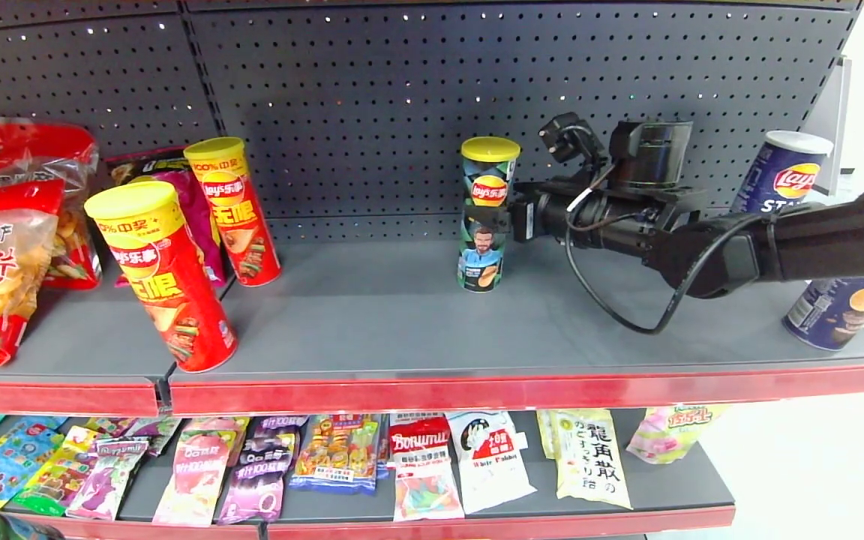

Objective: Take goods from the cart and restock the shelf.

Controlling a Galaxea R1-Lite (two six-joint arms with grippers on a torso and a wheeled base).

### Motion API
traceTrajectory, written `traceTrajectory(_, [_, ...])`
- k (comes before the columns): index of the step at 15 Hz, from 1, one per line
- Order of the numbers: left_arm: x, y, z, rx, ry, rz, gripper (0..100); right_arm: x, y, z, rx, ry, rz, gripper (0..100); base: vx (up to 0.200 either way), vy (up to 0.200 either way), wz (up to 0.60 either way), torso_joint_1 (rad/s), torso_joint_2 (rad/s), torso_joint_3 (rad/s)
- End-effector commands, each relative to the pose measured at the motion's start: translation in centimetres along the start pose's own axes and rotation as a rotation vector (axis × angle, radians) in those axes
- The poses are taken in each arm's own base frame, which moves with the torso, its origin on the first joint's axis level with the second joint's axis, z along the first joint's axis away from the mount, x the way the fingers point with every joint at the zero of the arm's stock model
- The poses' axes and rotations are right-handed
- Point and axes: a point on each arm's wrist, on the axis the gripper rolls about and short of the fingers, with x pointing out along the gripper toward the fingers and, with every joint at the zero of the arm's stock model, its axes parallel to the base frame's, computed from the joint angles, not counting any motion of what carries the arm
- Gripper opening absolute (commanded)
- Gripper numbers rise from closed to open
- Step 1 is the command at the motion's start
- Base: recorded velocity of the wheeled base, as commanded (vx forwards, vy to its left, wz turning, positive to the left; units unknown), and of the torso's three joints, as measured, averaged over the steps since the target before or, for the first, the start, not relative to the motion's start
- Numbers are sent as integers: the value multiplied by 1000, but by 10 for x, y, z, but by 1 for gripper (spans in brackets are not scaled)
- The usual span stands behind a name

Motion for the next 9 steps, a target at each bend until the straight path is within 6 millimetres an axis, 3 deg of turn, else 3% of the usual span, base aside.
traceTrajectory(1, [0,0,0,0,2,1,0,9,1,-1,2,-9,6,100,0,0,0,0,0,0])
traceTrajectory(8, [0,0,1,4,-4,3,0,26,-1,0,2,-37,5,100,0,0,0,0,0,0])
traceTrajectory(9, [-1,0,1,4,-4,3,0,27,-1,-1,3,-34,1,0,0,0,0,0,0,0])
